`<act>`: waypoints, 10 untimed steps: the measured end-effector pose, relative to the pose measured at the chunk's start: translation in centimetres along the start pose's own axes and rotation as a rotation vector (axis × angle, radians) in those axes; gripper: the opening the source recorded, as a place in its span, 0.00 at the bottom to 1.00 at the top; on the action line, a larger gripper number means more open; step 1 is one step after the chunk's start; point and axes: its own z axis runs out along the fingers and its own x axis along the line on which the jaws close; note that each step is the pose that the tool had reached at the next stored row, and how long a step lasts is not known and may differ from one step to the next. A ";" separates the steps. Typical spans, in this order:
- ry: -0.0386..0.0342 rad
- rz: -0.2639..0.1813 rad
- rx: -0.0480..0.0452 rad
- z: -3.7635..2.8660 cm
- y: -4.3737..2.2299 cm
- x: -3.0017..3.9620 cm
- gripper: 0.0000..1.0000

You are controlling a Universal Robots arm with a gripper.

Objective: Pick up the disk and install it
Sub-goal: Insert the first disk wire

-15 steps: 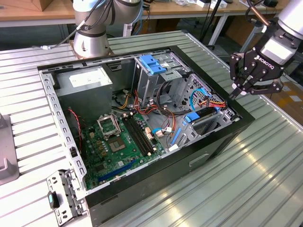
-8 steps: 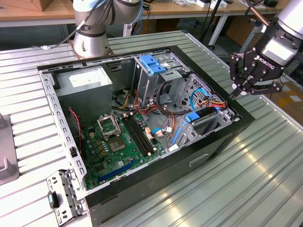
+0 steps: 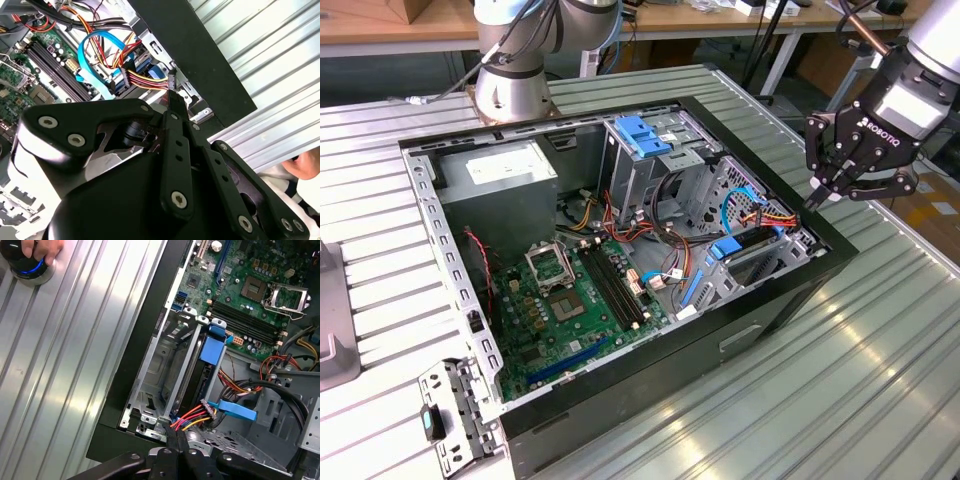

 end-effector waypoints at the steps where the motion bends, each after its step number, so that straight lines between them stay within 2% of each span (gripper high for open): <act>1: 0.0001 -0.003 -0.0003 0.00 0.00 0.00 0.10; 10: 0.0008 -0.026 -0.0023 0.00 0.00 0.00 0.10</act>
